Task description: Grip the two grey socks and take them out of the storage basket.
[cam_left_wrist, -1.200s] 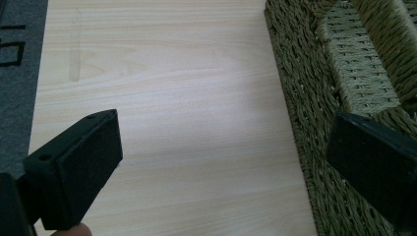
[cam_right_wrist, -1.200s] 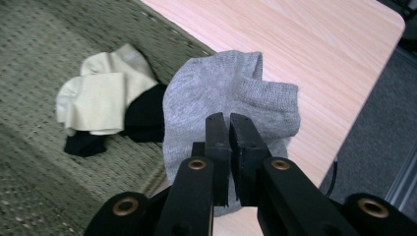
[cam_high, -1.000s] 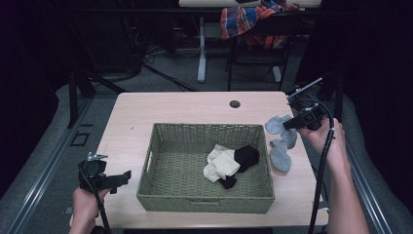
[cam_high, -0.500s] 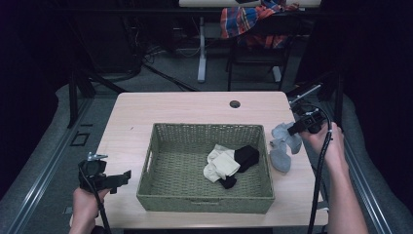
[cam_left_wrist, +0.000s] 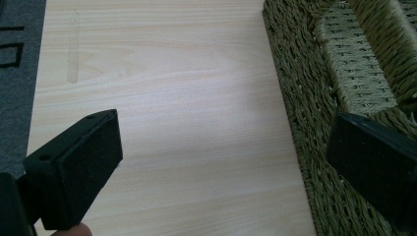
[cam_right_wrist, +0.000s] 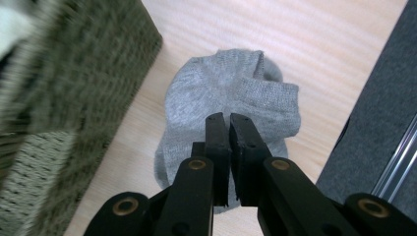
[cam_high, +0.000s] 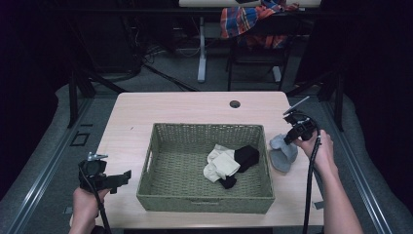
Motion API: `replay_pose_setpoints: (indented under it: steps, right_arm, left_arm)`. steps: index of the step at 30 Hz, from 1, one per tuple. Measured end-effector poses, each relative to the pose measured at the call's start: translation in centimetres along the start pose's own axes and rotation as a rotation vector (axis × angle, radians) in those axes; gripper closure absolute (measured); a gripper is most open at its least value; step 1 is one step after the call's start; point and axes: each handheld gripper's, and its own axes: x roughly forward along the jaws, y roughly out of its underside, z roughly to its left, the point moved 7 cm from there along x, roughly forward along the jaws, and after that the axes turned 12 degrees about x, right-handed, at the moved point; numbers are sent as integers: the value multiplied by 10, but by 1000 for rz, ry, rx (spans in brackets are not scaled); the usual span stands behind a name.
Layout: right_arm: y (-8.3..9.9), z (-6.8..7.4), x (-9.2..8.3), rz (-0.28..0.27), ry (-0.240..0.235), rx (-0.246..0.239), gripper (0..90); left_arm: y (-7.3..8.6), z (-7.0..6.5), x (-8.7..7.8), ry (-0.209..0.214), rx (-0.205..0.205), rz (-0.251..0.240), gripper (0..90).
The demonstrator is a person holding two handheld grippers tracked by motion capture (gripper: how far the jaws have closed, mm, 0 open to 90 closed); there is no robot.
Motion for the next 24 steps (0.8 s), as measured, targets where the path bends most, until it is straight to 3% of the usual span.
replay_pose_setpoints:
  steps: [5,6,15,19,20,24]
  right_arm:
    - [4,-4,15,47,10,-9,871]
    - [4,-3,20,27,-2,20,870]
    - [9,-9,30,58,-10,27,820]
    - [8,-9,19,31,-17,39,672]
    - [8,-10,15,38,-15,32,611]
    - [9,-8,-3,-25,-39,47,377]
  left_arm:
    - [0,0,0,0,1,-1,9]
    - [0,0,0,0,1,-1,9]
    - [-1,-1,0,0,1,-2,9]
    - [0,0,0,-2,-1,-2,10]
    - [0,0,0,-3,-2,-1,9]
    - [0,0,0,-7,-7,-5,9]
